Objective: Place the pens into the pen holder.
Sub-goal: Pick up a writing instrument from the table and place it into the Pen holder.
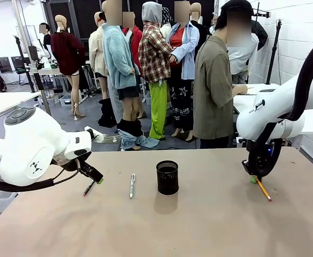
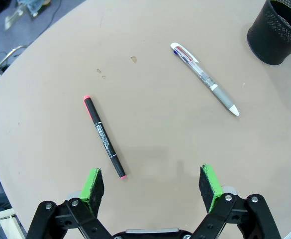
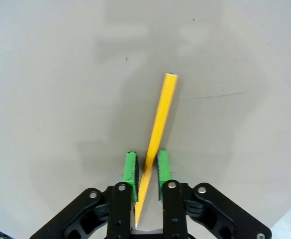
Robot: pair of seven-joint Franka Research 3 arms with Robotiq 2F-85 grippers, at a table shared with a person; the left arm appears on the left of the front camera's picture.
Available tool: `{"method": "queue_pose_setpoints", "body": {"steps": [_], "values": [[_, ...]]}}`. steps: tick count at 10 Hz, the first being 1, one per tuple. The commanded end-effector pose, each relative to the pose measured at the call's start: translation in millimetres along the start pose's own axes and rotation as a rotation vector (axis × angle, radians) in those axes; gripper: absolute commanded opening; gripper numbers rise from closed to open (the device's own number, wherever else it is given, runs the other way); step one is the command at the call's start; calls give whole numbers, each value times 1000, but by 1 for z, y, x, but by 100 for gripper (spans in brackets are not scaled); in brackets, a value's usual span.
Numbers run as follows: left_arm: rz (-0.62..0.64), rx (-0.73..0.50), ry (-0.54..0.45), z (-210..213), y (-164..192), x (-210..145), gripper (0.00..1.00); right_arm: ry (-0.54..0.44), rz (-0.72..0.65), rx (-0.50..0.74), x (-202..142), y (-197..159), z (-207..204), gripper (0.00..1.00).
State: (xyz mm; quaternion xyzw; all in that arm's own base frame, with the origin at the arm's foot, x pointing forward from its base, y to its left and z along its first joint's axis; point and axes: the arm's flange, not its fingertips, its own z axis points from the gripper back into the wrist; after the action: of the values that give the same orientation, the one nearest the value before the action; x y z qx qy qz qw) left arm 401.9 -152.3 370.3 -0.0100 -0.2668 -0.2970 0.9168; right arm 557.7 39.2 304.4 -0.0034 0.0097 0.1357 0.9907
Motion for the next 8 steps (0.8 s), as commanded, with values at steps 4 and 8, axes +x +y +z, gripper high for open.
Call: {"method": "queue_pose_setpoints", "body": {"steps": [4,8], "values": [[3,1,-2,1,1,0,100,39,148,-33,-6,24,6,0],[3,1,-2,1,1,0,100,-178,610,160,-39,70,58,0]]}}
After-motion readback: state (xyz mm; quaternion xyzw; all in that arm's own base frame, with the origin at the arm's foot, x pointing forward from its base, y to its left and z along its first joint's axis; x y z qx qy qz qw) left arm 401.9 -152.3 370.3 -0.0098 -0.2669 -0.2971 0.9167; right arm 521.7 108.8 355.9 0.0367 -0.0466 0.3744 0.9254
